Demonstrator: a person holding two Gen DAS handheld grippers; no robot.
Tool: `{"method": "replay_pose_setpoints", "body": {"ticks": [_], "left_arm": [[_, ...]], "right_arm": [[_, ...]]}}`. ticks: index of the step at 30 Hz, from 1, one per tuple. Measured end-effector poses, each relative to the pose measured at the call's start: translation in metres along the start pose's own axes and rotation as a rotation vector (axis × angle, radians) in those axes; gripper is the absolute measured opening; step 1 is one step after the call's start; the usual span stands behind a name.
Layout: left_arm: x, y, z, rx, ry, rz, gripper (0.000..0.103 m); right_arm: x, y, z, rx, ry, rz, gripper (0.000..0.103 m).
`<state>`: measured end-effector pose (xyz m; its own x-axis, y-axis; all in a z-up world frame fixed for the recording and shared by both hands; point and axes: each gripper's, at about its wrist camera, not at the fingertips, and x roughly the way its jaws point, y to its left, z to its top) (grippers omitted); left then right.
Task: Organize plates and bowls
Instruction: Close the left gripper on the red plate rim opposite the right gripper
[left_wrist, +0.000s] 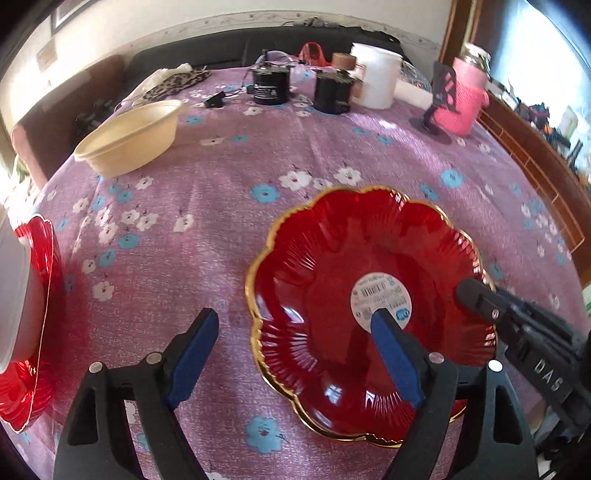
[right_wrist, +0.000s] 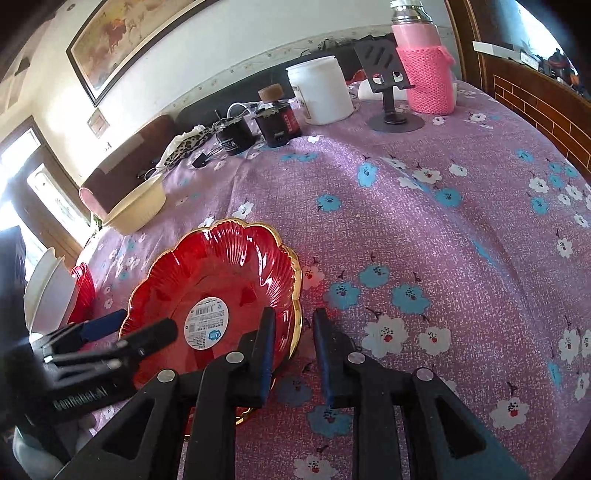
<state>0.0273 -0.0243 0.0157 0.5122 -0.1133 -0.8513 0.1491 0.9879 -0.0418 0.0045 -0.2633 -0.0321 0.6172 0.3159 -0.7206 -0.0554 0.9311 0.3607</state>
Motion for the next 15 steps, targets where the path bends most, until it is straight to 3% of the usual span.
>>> {"method": "replay_pose_setpoints", "body": {"ticks": [4, 15], "left_arm": [[0.0042, -0.006, -0.0033, 0.029, 0.015, 0.008, 0.078], [0.0047, -0.0048, -0.0034, 0.02, 0.007, 0.003, 0.078]], "right_arm": [[0.0002, 0.002, -0.0007, -0.007, -0.002, -0.01, 0.021], [0.0006, 0.0023, -0.0005, -0.006, -0.002, -0.014, 0.022]]}}
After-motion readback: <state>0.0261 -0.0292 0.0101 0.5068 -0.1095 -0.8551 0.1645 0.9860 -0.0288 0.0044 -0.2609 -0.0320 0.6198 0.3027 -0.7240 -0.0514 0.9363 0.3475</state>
